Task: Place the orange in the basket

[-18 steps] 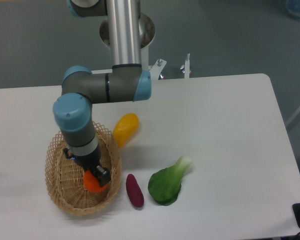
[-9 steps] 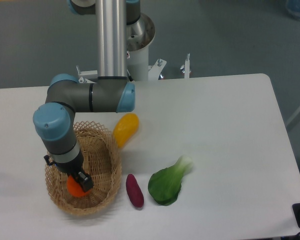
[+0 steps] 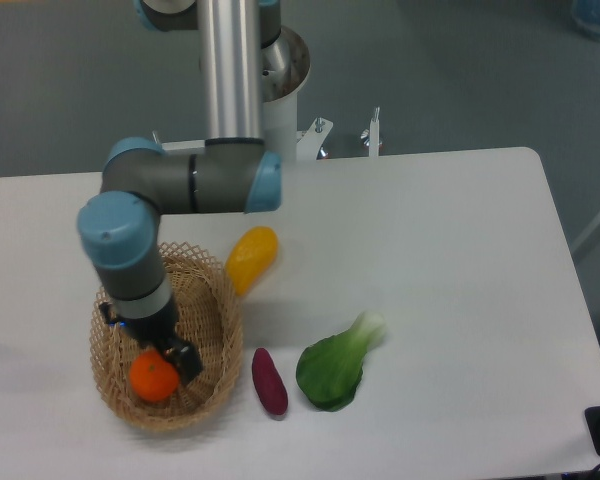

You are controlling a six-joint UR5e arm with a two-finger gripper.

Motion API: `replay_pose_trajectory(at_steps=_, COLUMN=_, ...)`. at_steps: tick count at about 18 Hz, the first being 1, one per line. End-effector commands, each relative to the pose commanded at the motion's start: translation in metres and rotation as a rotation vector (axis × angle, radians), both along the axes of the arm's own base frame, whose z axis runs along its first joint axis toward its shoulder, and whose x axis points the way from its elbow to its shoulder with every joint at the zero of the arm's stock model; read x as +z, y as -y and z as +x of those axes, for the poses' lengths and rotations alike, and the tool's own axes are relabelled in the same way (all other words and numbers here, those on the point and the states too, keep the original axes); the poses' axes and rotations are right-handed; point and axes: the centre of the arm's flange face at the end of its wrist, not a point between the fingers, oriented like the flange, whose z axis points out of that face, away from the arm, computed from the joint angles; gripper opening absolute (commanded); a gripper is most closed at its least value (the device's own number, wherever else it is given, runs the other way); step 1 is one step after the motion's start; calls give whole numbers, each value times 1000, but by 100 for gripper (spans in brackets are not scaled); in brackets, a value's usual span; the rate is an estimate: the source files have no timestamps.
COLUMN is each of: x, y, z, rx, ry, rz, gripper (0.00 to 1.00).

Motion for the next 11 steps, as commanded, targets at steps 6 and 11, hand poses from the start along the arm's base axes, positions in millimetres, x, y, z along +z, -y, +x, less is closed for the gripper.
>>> replay_pose_trajectory(at_steps=6, x=17, y=48, z=-104, rx=158, ry=-21, rz=18, gripper=100)
replay_pose_trajectory(at_steps=11, x=13, y=88, z=-161, rx=182, ry=-31, rz=-6, gripper=100)
